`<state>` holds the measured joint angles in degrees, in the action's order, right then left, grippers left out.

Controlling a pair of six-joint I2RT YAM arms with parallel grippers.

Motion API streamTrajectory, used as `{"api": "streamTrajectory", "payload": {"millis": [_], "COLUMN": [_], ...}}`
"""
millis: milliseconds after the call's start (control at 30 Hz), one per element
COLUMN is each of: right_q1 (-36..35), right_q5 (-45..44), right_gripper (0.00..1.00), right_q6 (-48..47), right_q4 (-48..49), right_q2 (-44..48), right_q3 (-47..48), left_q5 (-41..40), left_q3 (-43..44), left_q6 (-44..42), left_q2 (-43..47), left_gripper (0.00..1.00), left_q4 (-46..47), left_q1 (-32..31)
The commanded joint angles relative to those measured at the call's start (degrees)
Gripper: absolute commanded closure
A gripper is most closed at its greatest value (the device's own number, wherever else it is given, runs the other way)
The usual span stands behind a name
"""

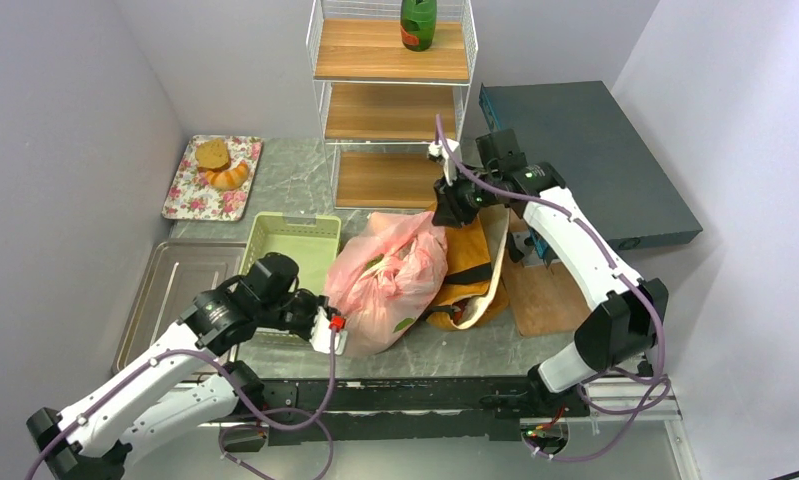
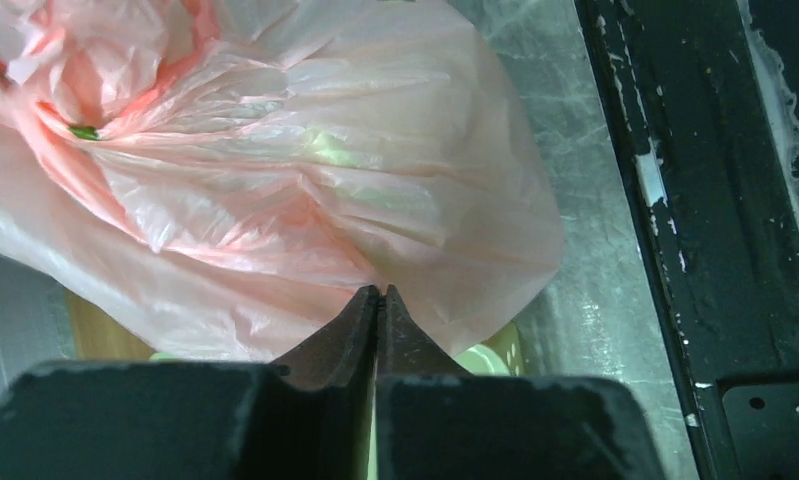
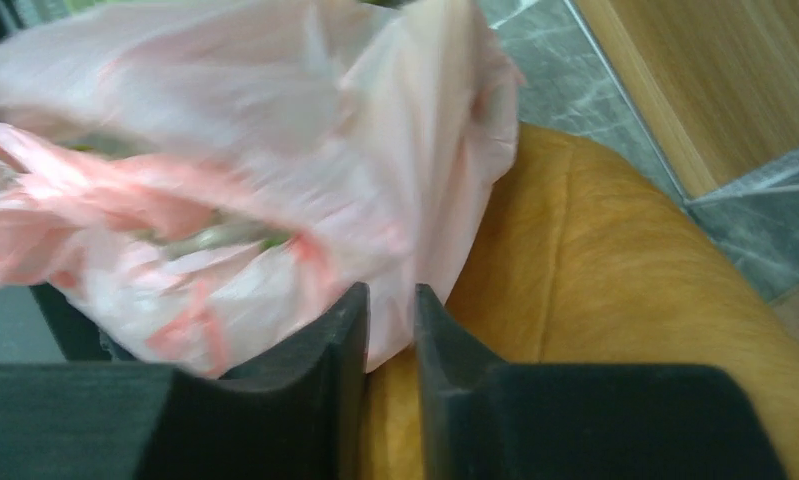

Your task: Untie the knot of the grocery bags and take out the mixed food

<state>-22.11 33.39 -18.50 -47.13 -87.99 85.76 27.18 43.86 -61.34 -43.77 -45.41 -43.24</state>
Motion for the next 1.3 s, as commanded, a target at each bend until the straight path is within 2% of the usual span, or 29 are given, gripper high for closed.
{"api": "streamTrajectory", "payload": {"millis": [0, 67, 100, 133, 267, 333, 500, 567, 667, 700, 800, 867, 933, 967, 1000, 1100, 1267], "right_q1": [-5.14, -8.69, -10.54, -12.23, -14.72, -14.76, -14.85, -14.8, -14.93, -15.17, -15.78, -15.77, -15.57, -15.27, -14.86, -12.62, -7.41], "right_q5": [1.88, -0.1, -1.26, -2.24, -2.94, -3.16, -1.97, -1.01, -0.62, -1.1, -4.24, -8.14, -12.0, -13.51, -14.99, -12.55, -1.57], "right_gripper": [0.6, 0.44, 0.39, 0.36, 0.33, 0.33, 0.32, 0.3, 0.26, 0.26, 0.34, 0.45, 0.73, 0.95, 1.0, 1.0, 1.0], "right_q6": [-5.54, -6.27, -6.75, -7.17, -7.72, -9.09, -13.53, -14.4, -14.36, -14.4, -15.42, -14.99, -15.25, -14.86, -13.76, -8.63, 2.07], "right_q4": [-1.98, -0.17, 0.77, 1.84, 5.52, 6.28, 6.6, 8.02, 12.44, 13.59, 16.0, 19.43, 21.15, 21.42, 21.28, 17.01, 9.44], "right_q2": [4.23, 5.95, 6.78, 7.18, 5.5, 3.34, -0.84, -1.08, -0.95, -1.19, -2.63, -3.06, -3.15, -3.16, -3.16, -3.4, -2.69], "right_q3": [2.12, 1.93, 1.79, 1.73, 2.33, 2.9, 2.66, 0.76, -2.7, -3.38, -3.95, -4.75, -4.47, -3.77, -2.59, 3.96, 14.09], "left_q5": [3.61, 5.92, 6.92, 7.49, 3.28, 1.33, 0.17, -1.65, 1.21, 2.56, 7.57, 8.89, 10.19, 10.16, 9.76, 7.07, 1.89], "left_q3": [3.05, 7.31, 10.06, 11.7, 12.89, 12.0, 11.32, 10.4, 9.88, 10.3, 12.15, 13.53, 14.44, 14.64, 14.34, 12.46, 8.28], "left_q6": [7.24, 13.65, 17.77, 22.4, 36.57, 39.84, 46.71, 47.46, 44.55, 42.73, 33.85, 27.22, 20.1, 16.76, 13.51, 6.29, 0.98], "left_q2": [2.4, 0.6, -0.78, -2.13, -5.6, -7.01, -11.21, -12.33, -10.84, -9.99, -7.68, -6.95, -6.44, -5.98, -5.09, -2.47, 0.35], "left_gripper": [0.78, 0.48, 0.39, 0.35, 0.31, 0.3, 0.31, 0.36, 0.75, 0.84, 0.98, 1.0, 1.0, 1.0, 1.0, 1.0, 1.0], "left_q4": [2.92, 3.84, 4.54, 5.73, 14.51, 18.88, 22.44, 22.72, 22.21, 21.08, 14.79, 8.36, 0.65, -2.95, -6.95, -12.71, -14.72], "left_q1": [-0.31, -0.28, -0.32, -0.3, -0.2, 0.4, 1.31, 1.31, 0.89, 0.14, -4.3, -7.31, -9.79, -11.4, -12.82, -16.55, -19.28]}}
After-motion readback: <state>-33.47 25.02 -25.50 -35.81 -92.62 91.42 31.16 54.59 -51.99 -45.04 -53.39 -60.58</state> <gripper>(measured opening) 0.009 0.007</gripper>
